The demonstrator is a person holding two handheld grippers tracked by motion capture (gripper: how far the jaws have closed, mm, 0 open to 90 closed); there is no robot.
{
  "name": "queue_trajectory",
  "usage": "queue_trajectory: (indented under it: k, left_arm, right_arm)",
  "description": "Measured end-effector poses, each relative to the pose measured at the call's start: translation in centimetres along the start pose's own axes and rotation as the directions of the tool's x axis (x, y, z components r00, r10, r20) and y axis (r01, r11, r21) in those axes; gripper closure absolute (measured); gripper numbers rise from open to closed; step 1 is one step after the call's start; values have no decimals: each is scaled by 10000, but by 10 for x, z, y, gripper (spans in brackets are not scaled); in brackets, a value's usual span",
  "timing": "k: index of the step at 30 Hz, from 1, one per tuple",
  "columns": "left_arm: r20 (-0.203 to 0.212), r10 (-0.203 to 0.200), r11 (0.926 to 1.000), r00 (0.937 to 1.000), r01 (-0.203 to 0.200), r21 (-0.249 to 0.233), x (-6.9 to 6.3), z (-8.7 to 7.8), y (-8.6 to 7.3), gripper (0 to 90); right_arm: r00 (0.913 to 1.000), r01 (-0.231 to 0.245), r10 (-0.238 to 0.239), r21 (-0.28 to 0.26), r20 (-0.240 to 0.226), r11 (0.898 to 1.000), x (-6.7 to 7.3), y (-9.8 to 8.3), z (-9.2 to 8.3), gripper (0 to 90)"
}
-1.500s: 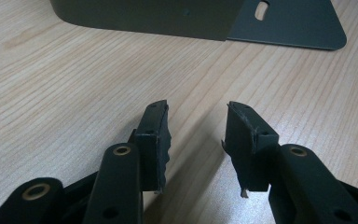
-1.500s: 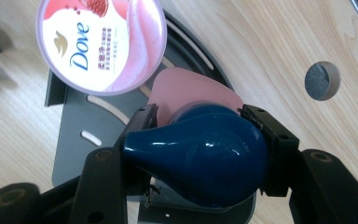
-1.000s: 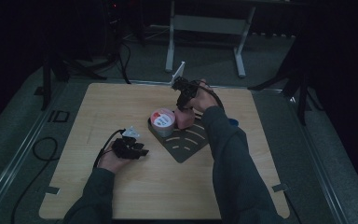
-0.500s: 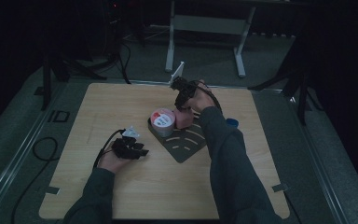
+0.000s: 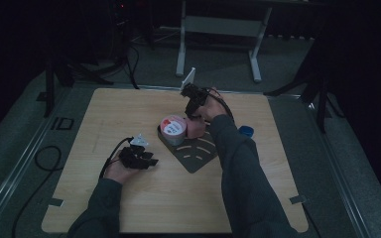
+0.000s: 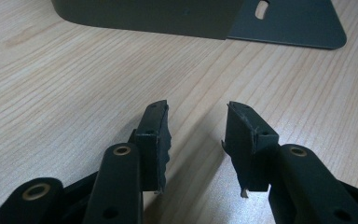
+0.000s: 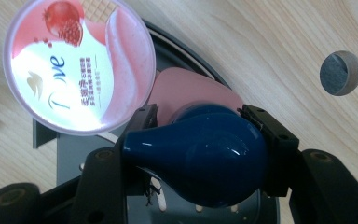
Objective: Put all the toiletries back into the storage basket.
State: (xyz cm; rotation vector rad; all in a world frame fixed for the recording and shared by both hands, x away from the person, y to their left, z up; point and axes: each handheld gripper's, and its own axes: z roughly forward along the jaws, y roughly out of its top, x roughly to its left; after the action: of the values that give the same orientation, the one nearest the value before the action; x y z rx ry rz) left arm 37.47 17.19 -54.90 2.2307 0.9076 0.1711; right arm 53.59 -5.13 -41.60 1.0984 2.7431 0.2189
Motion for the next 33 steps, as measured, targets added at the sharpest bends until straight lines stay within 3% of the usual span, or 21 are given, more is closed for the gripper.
queue_trajectory:
  k: [12,17,21,33]
  left_arm:
    - [-27,8,10000,10000,-8,-5,-1,0,0,591]
    - [-11,5,10000,10000,-5,3,0,0,0,591]
    - [-20,7,10000,10000,-7,7,0,0,0,591]
    - [-3,-38,10000,10000,38,-23,0,0,0,590]
  right_arm:
    - [9999,-127,127,17,-68,9999,-1,0,1,462]
    - [9999,-4,5,92,-103,10000,0,0,3,359]
    - [9997,-208,210,207,-83,9996,-3,-2,4,283]
    - [9998,-112,118,352,-177,9993,-8,-16,0,230]
